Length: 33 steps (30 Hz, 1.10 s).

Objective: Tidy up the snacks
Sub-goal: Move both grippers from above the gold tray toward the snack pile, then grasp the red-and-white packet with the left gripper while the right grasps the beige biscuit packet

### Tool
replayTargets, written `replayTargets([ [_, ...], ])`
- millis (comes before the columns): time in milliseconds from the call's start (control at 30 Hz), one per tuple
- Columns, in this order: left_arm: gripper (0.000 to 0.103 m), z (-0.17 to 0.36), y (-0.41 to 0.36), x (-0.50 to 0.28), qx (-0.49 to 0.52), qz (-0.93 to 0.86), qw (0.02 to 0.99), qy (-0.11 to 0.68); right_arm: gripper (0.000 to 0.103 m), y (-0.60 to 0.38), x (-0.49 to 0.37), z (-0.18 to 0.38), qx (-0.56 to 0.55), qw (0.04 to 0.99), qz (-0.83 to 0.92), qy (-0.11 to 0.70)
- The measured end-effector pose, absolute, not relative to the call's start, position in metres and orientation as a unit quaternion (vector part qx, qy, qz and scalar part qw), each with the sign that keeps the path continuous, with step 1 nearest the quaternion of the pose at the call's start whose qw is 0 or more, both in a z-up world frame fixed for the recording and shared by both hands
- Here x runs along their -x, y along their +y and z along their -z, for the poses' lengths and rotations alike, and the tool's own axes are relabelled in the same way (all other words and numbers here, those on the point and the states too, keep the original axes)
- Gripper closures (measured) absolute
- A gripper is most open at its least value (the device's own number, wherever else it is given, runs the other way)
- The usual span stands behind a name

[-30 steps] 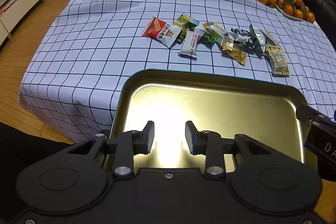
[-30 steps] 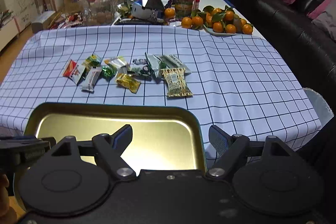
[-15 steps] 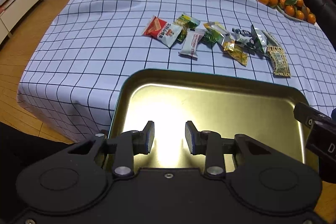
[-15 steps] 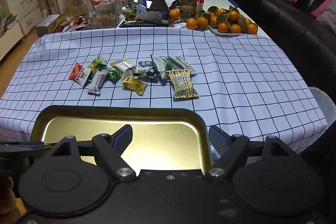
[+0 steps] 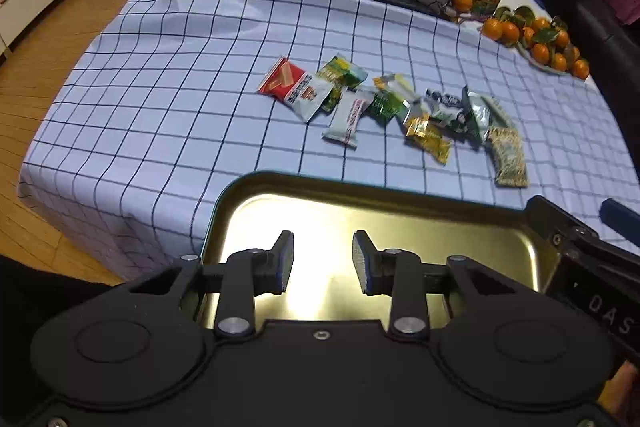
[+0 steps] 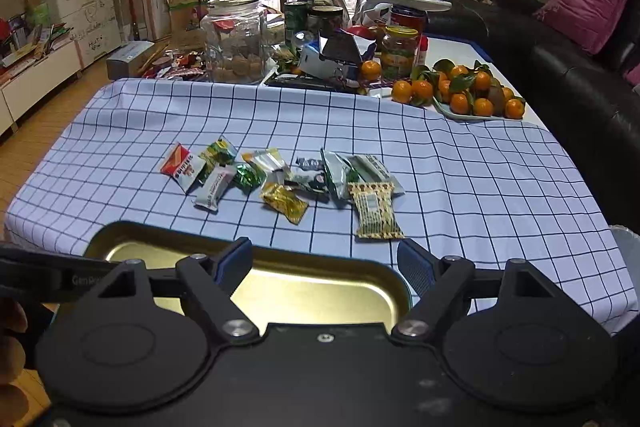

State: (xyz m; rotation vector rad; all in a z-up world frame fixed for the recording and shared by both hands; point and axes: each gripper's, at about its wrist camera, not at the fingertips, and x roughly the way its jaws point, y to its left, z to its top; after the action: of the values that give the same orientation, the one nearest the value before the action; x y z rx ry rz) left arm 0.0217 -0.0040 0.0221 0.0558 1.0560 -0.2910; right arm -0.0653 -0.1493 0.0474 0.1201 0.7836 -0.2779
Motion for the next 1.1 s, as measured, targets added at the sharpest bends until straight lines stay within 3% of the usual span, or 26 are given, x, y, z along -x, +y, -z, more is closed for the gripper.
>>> replayTargets([
  [633,0.060,-0.040,-0.010,-0.156,-0.003,0.087,0.872,0.482,0.020,-0.246,-0.042,-0.056,-0.159,0.868,0.193,0.429],
  [1100,0.060,-0.001,-0.028,-0.194,-0.023,0.114,0.823,0.556,0.022,-0.276,-0.089,0.000,-0.138,0.814,0.153,0.543],
])
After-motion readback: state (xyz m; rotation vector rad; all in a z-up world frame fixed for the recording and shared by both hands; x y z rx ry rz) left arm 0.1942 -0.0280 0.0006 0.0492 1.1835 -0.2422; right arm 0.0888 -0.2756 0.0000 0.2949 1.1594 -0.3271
